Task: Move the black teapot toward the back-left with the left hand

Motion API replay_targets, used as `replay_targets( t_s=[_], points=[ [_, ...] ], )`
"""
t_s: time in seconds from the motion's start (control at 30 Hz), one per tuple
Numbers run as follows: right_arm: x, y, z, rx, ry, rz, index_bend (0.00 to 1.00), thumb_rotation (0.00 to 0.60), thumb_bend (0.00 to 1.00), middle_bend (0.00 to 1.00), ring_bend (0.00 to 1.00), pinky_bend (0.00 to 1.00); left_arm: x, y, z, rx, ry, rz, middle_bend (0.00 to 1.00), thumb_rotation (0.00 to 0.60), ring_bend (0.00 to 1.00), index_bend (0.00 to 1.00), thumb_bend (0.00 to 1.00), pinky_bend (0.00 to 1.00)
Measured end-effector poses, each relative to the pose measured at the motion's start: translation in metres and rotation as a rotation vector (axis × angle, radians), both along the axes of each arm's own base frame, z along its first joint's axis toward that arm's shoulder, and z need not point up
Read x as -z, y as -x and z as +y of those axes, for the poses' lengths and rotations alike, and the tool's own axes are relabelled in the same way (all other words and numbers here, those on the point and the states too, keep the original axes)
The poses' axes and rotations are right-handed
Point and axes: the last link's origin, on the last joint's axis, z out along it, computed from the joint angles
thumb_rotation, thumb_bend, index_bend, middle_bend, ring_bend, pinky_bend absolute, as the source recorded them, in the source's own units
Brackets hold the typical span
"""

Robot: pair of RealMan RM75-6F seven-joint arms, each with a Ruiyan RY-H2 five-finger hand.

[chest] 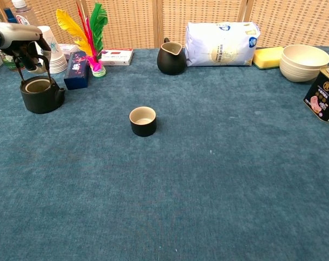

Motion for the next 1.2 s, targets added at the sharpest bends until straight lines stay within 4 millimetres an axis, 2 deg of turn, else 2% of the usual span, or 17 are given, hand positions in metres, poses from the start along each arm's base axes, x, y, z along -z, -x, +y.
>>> replay_targets(
  t_s=[0.2, 0.57, 0.73, 1.2],
  points=[
    [0.001, -0.001, 0.001, -0.005, -0.008, -0.005, 0.0, 0.6, 0.0, 0.0, 0.0, 0.0, -0.005, -0.012, -0.011, 0.084, 0.014, -0.019, 0.93, 0.6, 0.79, 0.72, 0.7, 1.0],
    [-0.003, -0.004, 0.002, -0.018, -0.005, -0.021, 0.0, 0.6, 0.0, 0.0, 0.0, 0.0, -0.02, -0.041, -0.042, 0.189, 0.051, -0.071, 0.93, 0.6, 0.78, 0.72, 0.7, 1.0],
    [-0.004, -0.005, 0.004, -0.027, -0.007, -0.031, 0.0, 0.6, 0.0, 0.0, 0.0, 0.0, -0.016, -0.061, -0.058, 0.245, 0.074, -0.083, 0.93, 0.6, 0.78, 0.72, 0.7, 1.0],
    [-0.009, -0.008, 0.009, -0.046, -0.012, -0.051, 0.0, 0.6, 0.0, 0.0, 0.0, 0.0, 0.002, -0.094, -0.073, 0.287, 0.089, -0.066, 0.93, 0.6, 0.78, 0.72, 0.7, 1.0]
  ],
)
